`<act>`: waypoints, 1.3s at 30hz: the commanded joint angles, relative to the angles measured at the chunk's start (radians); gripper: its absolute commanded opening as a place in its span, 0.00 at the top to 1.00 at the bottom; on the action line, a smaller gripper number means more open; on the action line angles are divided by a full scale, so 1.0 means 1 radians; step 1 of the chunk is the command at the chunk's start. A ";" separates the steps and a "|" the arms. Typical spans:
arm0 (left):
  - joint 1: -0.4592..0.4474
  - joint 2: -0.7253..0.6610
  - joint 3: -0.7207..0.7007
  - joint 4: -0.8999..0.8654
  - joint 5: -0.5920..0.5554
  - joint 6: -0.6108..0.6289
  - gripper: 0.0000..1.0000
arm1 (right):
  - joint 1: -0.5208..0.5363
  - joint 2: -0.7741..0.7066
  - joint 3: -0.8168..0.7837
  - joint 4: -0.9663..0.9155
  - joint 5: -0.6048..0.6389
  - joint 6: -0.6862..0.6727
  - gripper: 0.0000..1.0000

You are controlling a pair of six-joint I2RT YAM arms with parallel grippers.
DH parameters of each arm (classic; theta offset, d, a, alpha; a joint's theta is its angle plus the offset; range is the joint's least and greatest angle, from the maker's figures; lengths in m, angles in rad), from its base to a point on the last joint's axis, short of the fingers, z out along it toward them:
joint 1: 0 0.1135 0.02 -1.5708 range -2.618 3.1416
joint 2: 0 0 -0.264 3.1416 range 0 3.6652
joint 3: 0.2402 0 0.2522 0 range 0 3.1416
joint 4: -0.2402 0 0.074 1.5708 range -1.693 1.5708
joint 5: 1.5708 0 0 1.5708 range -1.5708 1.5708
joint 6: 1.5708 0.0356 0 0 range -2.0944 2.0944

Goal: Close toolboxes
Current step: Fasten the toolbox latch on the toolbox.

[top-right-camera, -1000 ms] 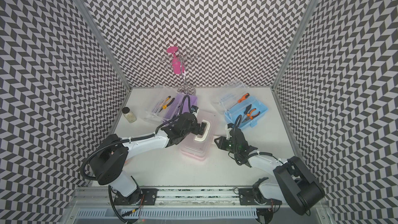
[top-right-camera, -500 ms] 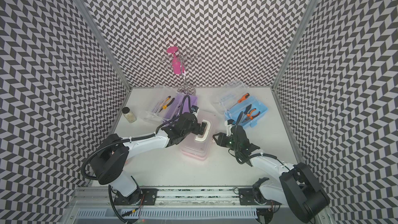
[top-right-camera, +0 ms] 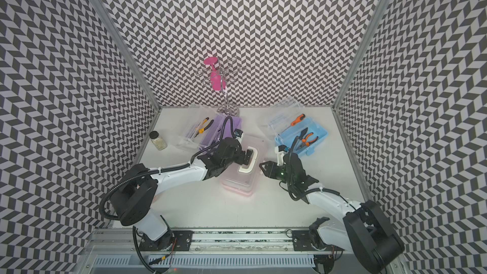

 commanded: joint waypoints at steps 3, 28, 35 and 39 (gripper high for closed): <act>-0.007 0.041 -0.008 -0.081 0.016 0.021 0.02 | -0.003 -0.032 0.010 0.086 -0.017 0.035 0.60; -0.007 0.048 -0.004 -0.074 0.025 0.016 0.02 | -0.008 0.047 -0.019 0.129 -0.038 0.019 0.75; -0.009 0.055 0.000 -0.074 0.032 0.016 0.02 | -0.006 0.079 -0.016 0.162 -0.067 0.021 0.80; -0.009 0.059 0.003 -0.074 0.036 0.016 0.02 | -0.004 0.094 -0.014 0.167 -0.072 0.020 0.80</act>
